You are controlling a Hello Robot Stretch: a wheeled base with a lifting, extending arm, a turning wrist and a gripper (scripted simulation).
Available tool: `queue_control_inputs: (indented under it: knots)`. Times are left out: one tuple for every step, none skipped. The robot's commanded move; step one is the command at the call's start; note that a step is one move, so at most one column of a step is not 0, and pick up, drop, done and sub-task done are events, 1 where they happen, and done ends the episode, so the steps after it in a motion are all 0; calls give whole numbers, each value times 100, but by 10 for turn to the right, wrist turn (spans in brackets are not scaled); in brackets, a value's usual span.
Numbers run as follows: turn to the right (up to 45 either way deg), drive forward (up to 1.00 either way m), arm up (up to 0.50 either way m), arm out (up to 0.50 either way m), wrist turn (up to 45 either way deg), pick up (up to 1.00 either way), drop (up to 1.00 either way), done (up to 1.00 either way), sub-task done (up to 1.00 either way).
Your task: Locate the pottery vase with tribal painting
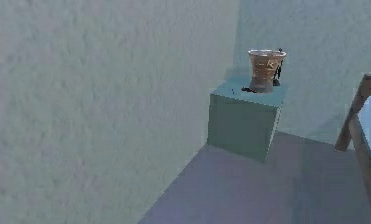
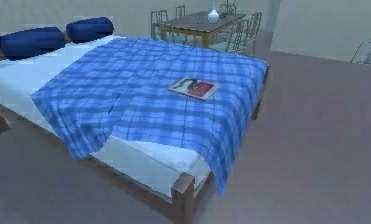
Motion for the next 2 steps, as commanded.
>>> queue_control_inputs:
  knots:
    - [210,0,0,0,0,0,0,0,0]
    - [0,100,0,0,0,0,0,0,0]
